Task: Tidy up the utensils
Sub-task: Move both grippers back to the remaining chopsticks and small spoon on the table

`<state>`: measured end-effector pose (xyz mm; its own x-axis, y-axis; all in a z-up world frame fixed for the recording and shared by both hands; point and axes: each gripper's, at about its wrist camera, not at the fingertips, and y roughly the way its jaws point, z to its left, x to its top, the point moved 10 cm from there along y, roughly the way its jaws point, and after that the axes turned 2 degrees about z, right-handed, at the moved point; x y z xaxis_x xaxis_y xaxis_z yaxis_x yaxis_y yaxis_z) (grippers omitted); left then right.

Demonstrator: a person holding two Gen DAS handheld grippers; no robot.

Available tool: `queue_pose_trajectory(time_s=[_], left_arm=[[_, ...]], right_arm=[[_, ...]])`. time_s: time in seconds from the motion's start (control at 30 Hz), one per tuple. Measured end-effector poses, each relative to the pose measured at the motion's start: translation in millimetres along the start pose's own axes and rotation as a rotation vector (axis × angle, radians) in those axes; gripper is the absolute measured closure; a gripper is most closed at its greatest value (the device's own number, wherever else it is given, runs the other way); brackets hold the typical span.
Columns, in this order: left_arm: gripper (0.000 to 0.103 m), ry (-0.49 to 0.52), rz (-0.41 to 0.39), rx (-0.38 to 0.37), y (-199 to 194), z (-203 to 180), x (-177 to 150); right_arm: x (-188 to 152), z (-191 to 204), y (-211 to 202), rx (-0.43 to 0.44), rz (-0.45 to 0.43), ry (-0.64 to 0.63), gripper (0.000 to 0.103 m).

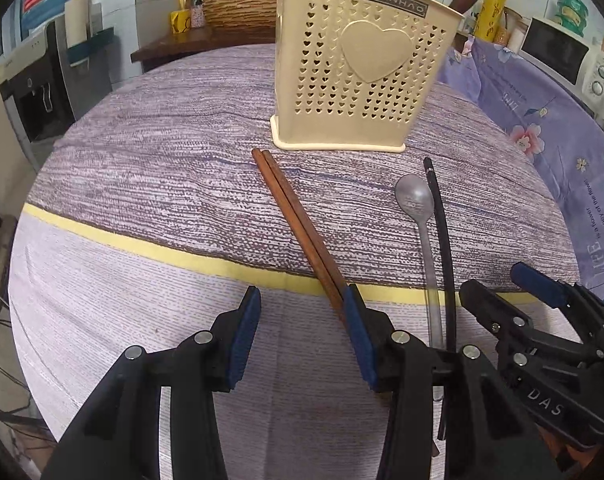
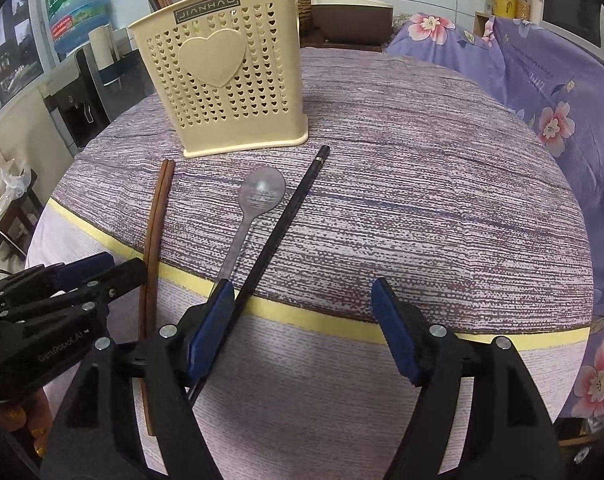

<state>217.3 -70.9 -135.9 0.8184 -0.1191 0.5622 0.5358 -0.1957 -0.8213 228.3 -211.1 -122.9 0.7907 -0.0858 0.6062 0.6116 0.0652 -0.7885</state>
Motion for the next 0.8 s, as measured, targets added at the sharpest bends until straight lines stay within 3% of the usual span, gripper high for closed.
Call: queue_pose_trajectory(time_s=[0.27, 0.37, 0.8], left_arm=[[0.061, -0.026, -0.003, 0.062, -4.0, 24.1, -2.1], [0.061, -0.082, -0.011, 0.022, -8.9, 29.6, 0.5], [0.061, -0.065, -0.007, -0.003, -4.8, 16.3, -2.4]], right_arm=[[0.8, 0.6, 1.2, -0.006, 0.013, -0.005, 0.031], [0.8, 5.3, 2.5, -0.008, 0.016, -0.015, 0.031], [-1.1, 10.7, 12.9, -0.045, 0.059, -0.049, 0.031]])
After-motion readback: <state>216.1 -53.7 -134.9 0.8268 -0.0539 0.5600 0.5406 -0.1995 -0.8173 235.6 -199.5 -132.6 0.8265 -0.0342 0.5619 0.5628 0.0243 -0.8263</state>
